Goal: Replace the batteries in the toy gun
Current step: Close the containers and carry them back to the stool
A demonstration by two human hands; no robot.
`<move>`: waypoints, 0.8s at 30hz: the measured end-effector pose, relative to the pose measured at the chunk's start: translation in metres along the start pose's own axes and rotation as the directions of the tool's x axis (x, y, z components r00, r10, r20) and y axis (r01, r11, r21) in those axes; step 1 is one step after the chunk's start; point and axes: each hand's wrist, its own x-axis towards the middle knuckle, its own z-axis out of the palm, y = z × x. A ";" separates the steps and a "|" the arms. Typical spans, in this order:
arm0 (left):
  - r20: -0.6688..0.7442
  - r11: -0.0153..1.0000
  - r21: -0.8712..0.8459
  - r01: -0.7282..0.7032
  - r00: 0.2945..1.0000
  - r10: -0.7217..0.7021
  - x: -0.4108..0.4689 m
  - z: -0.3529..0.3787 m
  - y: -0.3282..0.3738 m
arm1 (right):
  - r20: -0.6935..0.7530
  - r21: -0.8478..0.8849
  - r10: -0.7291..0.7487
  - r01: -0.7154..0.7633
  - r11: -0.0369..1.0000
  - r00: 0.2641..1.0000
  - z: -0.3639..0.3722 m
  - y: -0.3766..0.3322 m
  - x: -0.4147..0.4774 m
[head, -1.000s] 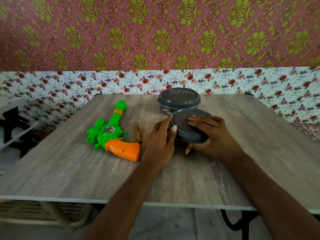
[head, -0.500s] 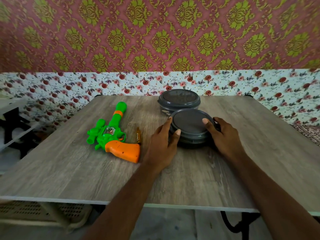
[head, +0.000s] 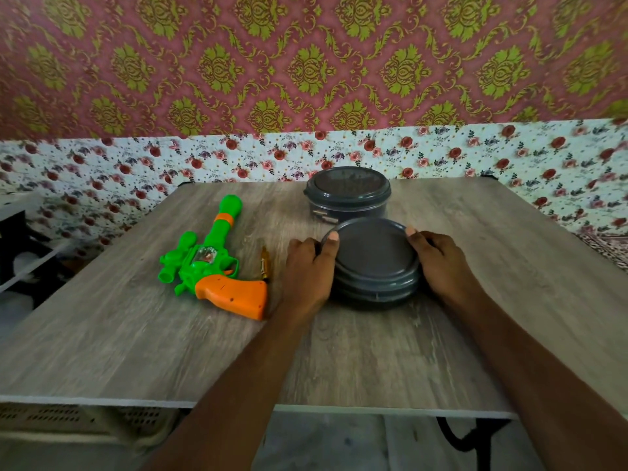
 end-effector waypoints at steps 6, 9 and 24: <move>0.162 0.912 -0.411 0.011 0.985 0.061 -0.012 0.005 0.004 | -0.053 0.257 -0.006 0.020 0.966 0.999 0.002 -0.004 -0.003; 0.232 0.870 -0.487 0.072 0.971 0.050 -0.010 0.004 0.003 | -0.009 0.358 0.076 -0.068 0.931 0.997 -0.003 -0.009 -0.003; 0.490 0.741 -0.583 0.333 0.872 -0.006 -0.024 0.005 0.012 | -0.166 0.465 0.217 -0.118 0.877 0.962 0.002 -0.008 -0.004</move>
